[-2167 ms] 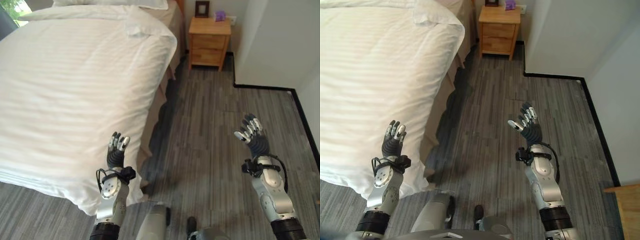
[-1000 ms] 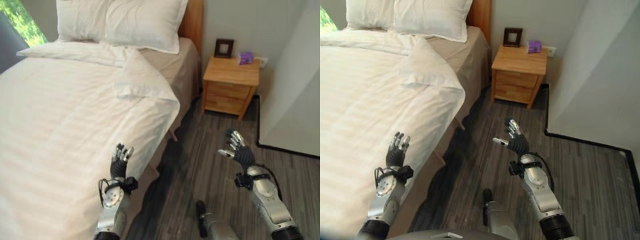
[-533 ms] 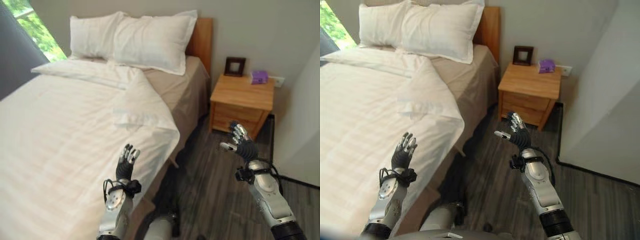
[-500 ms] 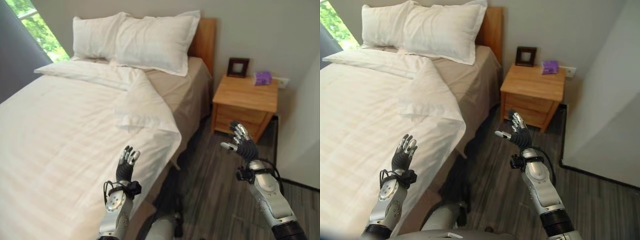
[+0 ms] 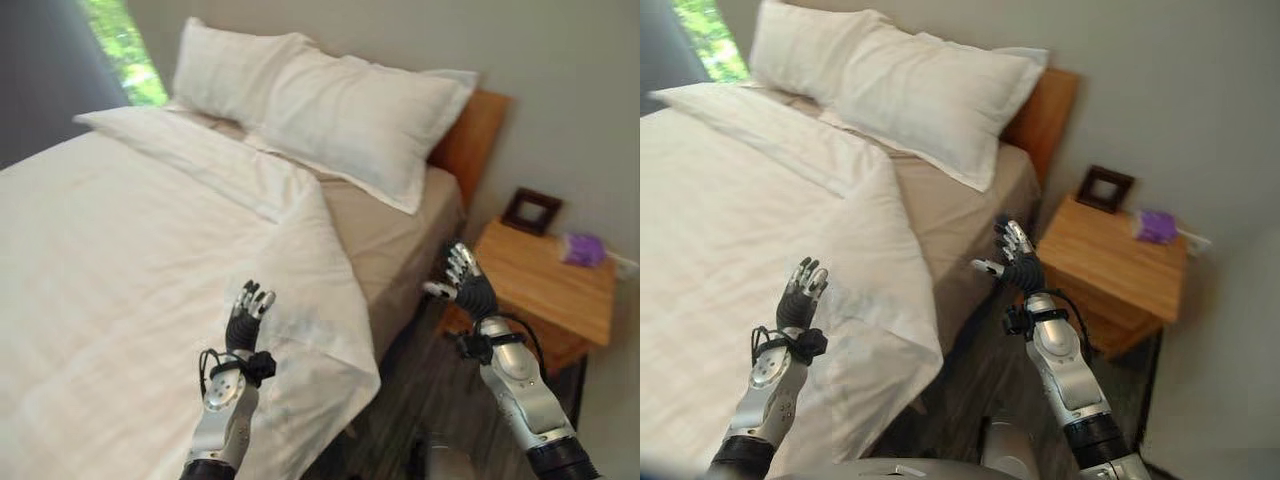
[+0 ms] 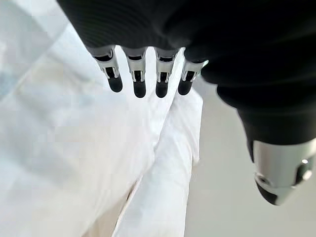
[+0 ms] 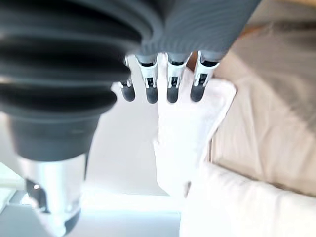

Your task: Making the bed.

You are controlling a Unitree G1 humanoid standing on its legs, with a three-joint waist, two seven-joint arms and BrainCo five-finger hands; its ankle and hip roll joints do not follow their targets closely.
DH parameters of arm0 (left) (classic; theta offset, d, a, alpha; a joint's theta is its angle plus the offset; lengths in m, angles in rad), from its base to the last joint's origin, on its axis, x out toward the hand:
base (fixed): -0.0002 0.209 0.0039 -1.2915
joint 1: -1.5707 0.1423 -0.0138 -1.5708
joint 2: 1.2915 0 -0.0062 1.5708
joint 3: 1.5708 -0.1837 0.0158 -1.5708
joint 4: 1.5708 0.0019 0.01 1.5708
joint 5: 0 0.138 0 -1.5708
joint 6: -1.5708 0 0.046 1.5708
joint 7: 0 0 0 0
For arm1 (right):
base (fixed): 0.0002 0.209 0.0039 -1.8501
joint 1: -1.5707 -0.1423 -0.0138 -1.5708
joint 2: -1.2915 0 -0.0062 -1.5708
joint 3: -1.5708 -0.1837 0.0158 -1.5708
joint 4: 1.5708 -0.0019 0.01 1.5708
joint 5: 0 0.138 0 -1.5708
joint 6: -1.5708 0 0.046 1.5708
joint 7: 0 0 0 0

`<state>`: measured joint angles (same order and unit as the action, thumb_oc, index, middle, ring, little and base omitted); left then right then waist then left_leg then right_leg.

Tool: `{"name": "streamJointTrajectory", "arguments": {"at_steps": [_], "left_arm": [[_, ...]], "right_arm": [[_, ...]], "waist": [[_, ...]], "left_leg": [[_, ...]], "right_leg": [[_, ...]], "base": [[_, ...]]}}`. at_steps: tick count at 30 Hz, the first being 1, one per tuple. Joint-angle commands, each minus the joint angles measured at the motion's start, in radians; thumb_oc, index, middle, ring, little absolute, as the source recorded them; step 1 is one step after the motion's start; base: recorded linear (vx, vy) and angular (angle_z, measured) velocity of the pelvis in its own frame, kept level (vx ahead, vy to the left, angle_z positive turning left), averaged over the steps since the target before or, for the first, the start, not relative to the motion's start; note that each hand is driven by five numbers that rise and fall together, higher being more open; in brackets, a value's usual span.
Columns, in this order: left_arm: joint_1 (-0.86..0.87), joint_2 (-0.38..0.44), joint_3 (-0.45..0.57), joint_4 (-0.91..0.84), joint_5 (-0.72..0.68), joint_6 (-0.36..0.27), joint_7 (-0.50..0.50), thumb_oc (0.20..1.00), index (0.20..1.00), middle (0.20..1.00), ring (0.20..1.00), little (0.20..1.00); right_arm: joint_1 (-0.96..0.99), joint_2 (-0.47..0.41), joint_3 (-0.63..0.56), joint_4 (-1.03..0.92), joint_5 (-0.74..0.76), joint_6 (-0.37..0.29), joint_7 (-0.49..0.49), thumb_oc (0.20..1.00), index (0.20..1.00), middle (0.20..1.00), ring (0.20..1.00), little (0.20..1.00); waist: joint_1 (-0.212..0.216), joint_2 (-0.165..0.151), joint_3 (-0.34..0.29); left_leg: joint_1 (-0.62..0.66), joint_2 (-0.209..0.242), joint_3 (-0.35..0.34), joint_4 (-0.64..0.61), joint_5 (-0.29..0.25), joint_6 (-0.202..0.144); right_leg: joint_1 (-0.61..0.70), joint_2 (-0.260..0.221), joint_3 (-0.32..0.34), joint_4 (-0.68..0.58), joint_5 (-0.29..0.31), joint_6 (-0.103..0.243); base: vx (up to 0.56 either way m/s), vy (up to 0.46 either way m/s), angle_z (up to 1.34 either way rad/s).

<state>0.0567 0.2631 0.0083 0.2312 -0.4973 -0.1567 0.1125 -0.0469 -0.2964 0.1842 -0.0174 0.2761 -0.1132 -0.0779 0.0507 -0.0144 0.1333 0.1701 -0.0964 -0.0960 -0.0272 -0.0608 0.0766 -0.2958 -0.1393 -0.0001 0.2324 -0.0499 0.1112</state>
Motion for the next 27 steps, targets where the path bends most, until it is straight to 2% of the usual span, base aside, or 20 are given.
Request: {"name": "streamJointTrajectory", "arguments": {"at_steps": [1,3,5,6,8,9,10,11,12,13,14,15,16,17,19,22,23,24,26,27], "left_arm": [[-0.01,0.05,-0.006,-0.067,-0.002,-0.053,-0.02,1.0,1.0,1.0,1.0,1.0],[-0.011,0.049,-0.016,-0.062,0.004,-0.057,-0.024,1.0,1.0,1.0,1.0,1.0],[-0.007,0.046,-0.019,-0.063,-0.003,-0.057,-0.026,1.0,1.0,1.0,1.0,1.0],[-0.003,0.036,-0.005,-0.056,-0.008,-0.06,-0.022,1.0,1.0,1.0,1.0,1.0],[0.003,0.027,0.0,-0.051,-0.016,-0.06,-0.023,1.0,1.0,1.0,1.0,1.0],[0.0,0.01,0.011,-0.029,-0.055,-0.062,-0.01,1.0,1.0,1.0,1.0,1.0],[-0.001,-0.002,0.009,-0.028,-0.071,-0.059,-0.014,1.0,1.0,1.0,1.0,1.0],[-0.002,-0.002,0.008,-0.028,-0.071,-0.059,-0.014,1.0,1.0,1.0,1.0,1.0],[-0.02,-0.015,0.003,-0.016,-0.09,-0.053,-0.016,1.0,1.0,1.0,1.0,1.0],[-0.021,-0.016,0.002,-0.016,-0.091,-0.053,-0.016,1.0,1.0,1.0,1.0,1.0],[-0.026,-0.015,-0.011,-0.003,-0.095,-0.05,-0.02,1.0,1.0,1.0,1.0,1.0],[-0.024,-0.015,-0.017,-0.005,-0.097,-0.044,-0.027,1.0,1.0,1.0,1.0,1.0],[-0.023,-0.015,-0.018,-0.005,-0.097,-0.044,-0.027,1.0,1.0,1.0,1.0,1.0],[-0.016,-0.015,-0.027,-0.012,-0.085,-0.032,-0.044,1.0,1.0,1.0,1.0,1.0],[-0.007,-0.008,-0.022,-0.025,-0.062,-0.026,-0.045,1.0,1.0,1.0,1.0,1.0],[0.001,-0.002,-0.018,-0.034,-0.041,-0.019,-0.047,1.0,1.0,1.0,1.0,1.0],[0.01,0.003,-0.017,-0.046,-0.027,-0.018,-0.047,1.0,1.0,1.0,1.0,1.0],[0.015,0.011,-0.005,-0.048,-0.012,-0.015,-0.042,1.0,1.0,1.0,1.0,1.0],[0.018,0.013,0.002,-0.048,-0.005,-0.014,-0.04,1.0,1.0,1.0,1.0,1.0],[0.029,0.026,0.024,-0.052,0.011,-0.018,-0.039,1.0,1.0,1.0,1.0,1.0]], "right_arm": [[-0.03,-0.014,-0.062,-0.052,0.009,-0.058,0.008,1.0,1.0,1.0,1.0,1.0],[-0.011,-0.033,-0.082,-0.051,-0.001,-0.058,0.019,1.0,1.0,1.0,1.0,1.0],[0.001,-0.04,-0.09,-0.051,0.0,-0.058,0.021,1.0,1.0,1.0,1.0,1.0],[0.019,-0.048,-0.112,-0.051,0.015,-0.064,0.027,1.0,1.0,1.0,1.0,1.0],[0.02,-0.056,-0.117,-0.042,0.025,-0.066,0.034,1.0,1.0,1.0,1.0,1.0],[0.016,-0.078,-0.126,-0.033,0.031,-0.073,0.027,1.0,1.0,1.0,1.0,1.0],[0.016,-0.091,-0.14,-0.032,0.037,-0.075,0.02,1.0,1.0,1.0,1.0,1.0],[0.015,-0.092,-0.14,-0.031,0.038,-0.076,0.02,1.0,1.0,1.0,1.0,1.0],[0.01,-0.117,-0.176,-0.034,0.03,-0.084,-0.005,1.0,1.0,1.0,1.0,1.0],[0.009,-0.117,-0.177,-0.034,0.03,-0.084,-0.005,1.0,1.0,1.0,1.0,1.0],[0.021,-0.13,-0.208,-0.025,0.02,-0.091,-0.035,1.0,1.0,1.0,1.0,1.0],[0.034,-0.128,-0.219,-0.019,0.014,-0.089,-0.044,1.0,1.0,1.0,1.0,1.0],[0.035,-0.128,-0.219,-0.019,0.013,-0.089,-0.044,1.0,1.0,1.0,1.0,1.0],[0.097,-0.111,-0.278,-0.005,0.002,-0.084,-0.066,1.0,1.0,1.0,1.0,1.0],[0.145,-0.078,-0.304,-0.012,0.001,-0.08,-0.064,1.0,1.0,1.0,1.0,1.0],[0.156,-0.067,-0.307,-0.014,-0.003,-0.075,-0.058,1.0,1.0,1.0,1.0,1.0],[0.161,-0.063,-0.302,-0.011,-0.01,-0.074,-0.053,1.0,1.0,1.0,1.0,1.0],[0.159,-0.05,-0.296,-0.008,-0.002,-0.069,-0.044,1.0,1.0,1.0,1.0,1.0],[0.16,-0.043,-0.292,-0.009,0.002,-0.067,-0.035,1.0,1.0,1.0,1.0,1.0],[0.153,-0.037,-0.274,-0.009,-0.006,-0.063,-0.019,1.0,1.0,1.0,1.0,1.0]], "waist": [[0.013,-0.018,0.004],[0.0,-0.031,-0.002],[-0.002,-0.039,-0.002],[0.011,-0.056,-0.013],[0.012,-0.06,-0.018],[0.026,-0.065,-0.02],[0.025,-0.068,-0.013],[0.018,-0.067,-0.013],[0.005,-0.079,0.007],[0.004,-0.079,0.007],[-0.024,-0.085,0.01],[-0.032,-0.087,0.004],[-0.031,-0.087,0.004],[-0.055,-0.084,-0.013],[-0.066,-0.08,-0.032],[-0.072,-0.073,-0.042],[-0.072,-0.068,-0.045],[-0.074,-0.063,-0.042],[-0.076,-0.058,-0.038],[-0.086,-0.049,-0.008]], "left_leg": [[-0.073,0.06,-0.079,0.015,0.061,-0.055],[-0.069,0.069,-0.18,0.008,0.058,-0.075],[-0.07,0.077,-0.214,0.007,0.054,-0.086],[-0.082,0.105,-0.26,-0.003,0.063,-0.111],[-0.096,0.122,-0.281,-0.004,0.074,-0.124],[-0.127,0.165,-0.299,0.013,0.108,-0.157],[-0.155,0.17,-0.272,0.038,0.114,-0.161],[-0.16,0.168,-0.28,0.044,0.111,-0.161],[-0.209,0.18,-0.164,0.097,0.124,-0.151],[-0.212,0.179,-0.165,0.1,0.122,-0.15],[-0.208,0.225,0.055,0.129,0.124,-0.137],[-0.204,0.227,0.115,0.132,0.12,-0.135],[-0.203,0.228,0.115,0.133,0.118,-0.135],[-0.198,0.203,0.254,0.13,0.11,-0.125],[-0.196,0.163,0.301,0.097,0.104,-0.114],[-0.182,0.151,0.307,0.047,0.107,-0.107],[-0.167,0.141,0.287,0.023,0.107,-0.102],[-0.149,0.129,0.26,-0.002,0.103,-0.094],[-0.137,0.125,0.253,-0.014,0.1,-0.085],[-0.12,0.124,0.253,-0.026,0.101,-0.068]], "right_leg": [[0.171,0.0,0.186,-0.143,0.233,0.06],[0.178,0.019,0.304,-0.139,0.247,0.077],[0.192,0.014,0.297,-0.144,0.236,0.076],[0.225,0.009,0.234,-0.191,0.177,0.062],[0.245,0.007,0.198,-0.214,0.167,0.056],[0.263,0.033,0.157,-0.22,0.14,0.033],[0.275,0.028,0.12,-0.219,0.132,0.023],[0.277,0.026,0.112,-0.22,0.131,0.023],[0.291,0.015,0.054,-0.198,0.117,0.003],[0.291,0.014,0.053,-0.197,0.115,0.003],[0.317,0.007,-0.03,-0.19,0.103,-0.011],[0.319,0.005,-0.056,-0.195,0.105,-0.015],[0.321,0.005,-0.057,-0.195,0.105,-0.015],[0.348,0.002,-0.134,-0.216,0.111,-0.018],[0.359,0.012,-0.167,-0.238,0.119,-0.019],[0.359,0.021,-0.175,-0.253,0.121,-0.013],[0.358,0.022,-0.174,-0.255,0.121,-0.01],[0.344,0.015,-0.172,-0.223,0.127,-0.002],[0.328,0.009,-0.167,-0.179,0.131,0.003],[0.253,0.004,-0.127,-0.042,0.174,0.025]], "base": [[0.36,-0.308,1.54],[0.25,-0.272,1.86],[0.15,-0.26,1.66],[0.12,-0.394,1.41],[0.11,-0.436,1.19],[0.08,-0.395,1.06],[0.07,-0.392,1.15],[-0.02,-0.26,1.01],[-0.03,-0.189,0.98],[-0.07,-0.37,1.05],[-0.06,-0.231,0.87],[-0.06,-0.231,1.61],[-0.07,-0.145,2.15],[-0.04,-0.101,1.96],[-0.01,-0.059,0.77],[0.02,0.039,0.58],[0.03,0.156,-0.08],[0.02,0.135,-0.33],[-0.03,0.135,-0.17],[-0.11,0.176,-0.02]]}}
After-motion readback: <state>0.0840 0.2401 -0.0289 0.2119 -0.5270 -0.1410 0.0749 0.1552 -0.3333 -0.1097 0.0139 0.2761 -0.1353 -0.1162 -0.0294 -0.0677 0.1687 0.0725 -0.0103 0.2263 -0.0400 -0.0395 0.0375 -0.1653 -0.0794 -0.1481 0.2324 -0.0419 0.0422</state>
